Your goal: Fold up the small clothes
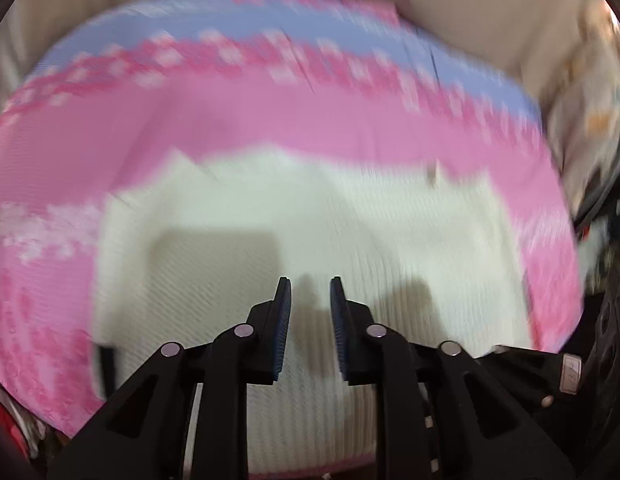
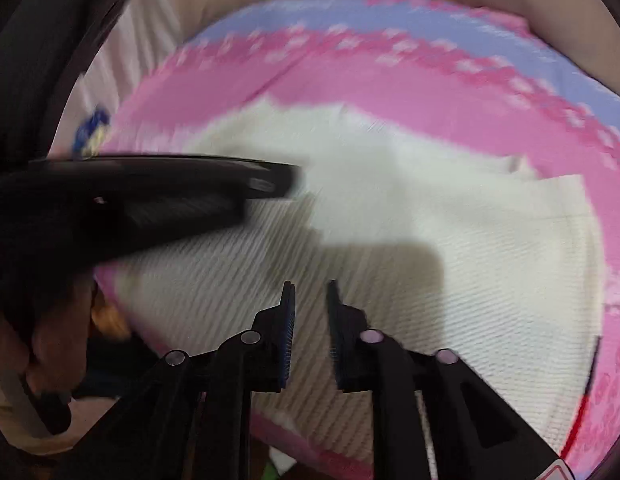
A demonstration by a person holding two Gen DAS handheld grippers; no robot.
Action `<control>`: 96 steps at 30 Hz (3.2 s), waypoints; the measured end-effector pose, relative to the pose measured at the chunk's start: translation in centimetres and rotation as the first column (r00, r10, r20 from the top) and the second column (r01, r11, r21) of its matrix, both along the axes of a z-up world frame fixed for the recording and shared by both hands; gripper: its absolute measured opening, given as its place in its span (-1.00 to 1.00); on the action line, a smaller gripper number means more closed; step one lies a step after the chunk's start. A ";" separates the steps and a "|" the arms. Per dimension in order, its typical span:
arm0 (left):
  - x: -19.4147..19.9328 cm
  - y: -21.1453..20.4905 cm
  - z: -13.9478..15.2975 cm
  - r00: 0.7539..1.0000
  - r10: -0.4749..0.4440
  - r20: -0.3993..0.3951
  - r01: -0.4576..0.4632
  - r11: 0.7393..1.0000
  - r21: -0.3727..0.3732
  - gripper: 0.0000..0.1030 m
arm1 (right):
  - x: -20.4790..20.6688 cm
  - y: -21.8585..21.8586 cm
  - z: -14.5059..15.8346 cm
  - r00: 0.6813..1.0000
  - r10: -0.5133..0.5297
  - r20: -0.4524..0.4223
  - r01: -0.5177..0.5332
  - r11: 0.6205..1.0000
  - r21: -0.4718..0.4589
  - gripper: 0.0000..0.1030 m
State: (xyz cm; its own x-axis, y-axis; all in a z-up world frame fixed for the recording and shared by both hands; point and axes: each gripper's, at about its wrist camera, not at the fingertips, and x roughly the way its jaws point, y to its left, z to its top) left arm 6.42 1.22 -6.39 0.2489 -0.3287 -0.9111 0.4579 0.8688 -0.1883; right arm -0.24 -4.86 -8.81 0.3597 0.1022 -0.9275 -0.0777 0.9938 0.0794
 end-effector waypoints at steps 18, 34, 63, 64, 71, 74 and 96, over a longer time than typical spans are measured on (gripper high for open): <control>-1.0 8.9 -2.9 0.979 0.201 -0.022 -0.198 0.975 0.104 -0.64 | -7.7 -11.1 -1.4 0.937 -0.340 -0.084 0.331 0.938 -0.106 -0.92; 0.3 16.9 -4.1 0.863 0.473 -0.179 -0.489 0.870 -0.060 0.22 | 4.1 -2.2 -0.8 0.989 -0.125 -0.084 0.121 0.991 -0.051 -0.73; -8.2 -14.8 4.2 0.936 -0.351 -0.020 0.338 0.914 -0.224 -0.50 | -14.3 -16.0 4.5 0.831 -0.556 0.032 0.555 0.831 0.036 -0.38; -8.5 -16.2 2.7 0.929 -0.367 -0.053 0.352 0.918 -0.181 -0.47 | -14.9 -16.6 4.2 0.818 -0.575 0.025 0.574 0.818 0.038 -0.38; -8.1 -12.5 5.7 0.958 -0.276 -0.075 0.244 0.925 -0.290 0.02 | -18.0 -18.3 5.9 0.765 -0.638 0.086 0.637 0.769 0.043 -0.23; -6.4 -8.7 7.5 0.980 -0.197 0.002 0.191 0.948 -0.254 0.28 | -17.2 -18.6 6.8 0.759 -0.646 0.088 0.635 0.763 0.123 -0.12; -6.4 -3.2 1.7 0.989 -0.095 -0.117 0.095 0.995 -0.006 0.27 | -10.0 -17.9 8.6 0.821 -0.567 0.073 0.508 0.782 0.361 -0.65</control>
State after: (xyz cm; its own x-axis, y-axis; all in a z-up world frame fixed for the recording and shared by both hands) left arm 0.01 -2.01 -4.73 0.1082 -0.3461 -0.9319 0.5130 0.8224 -0.2458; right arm -10.21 -22.79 -0.24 0.5899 0.1164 -0.7990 0.4201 0.8008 0.4268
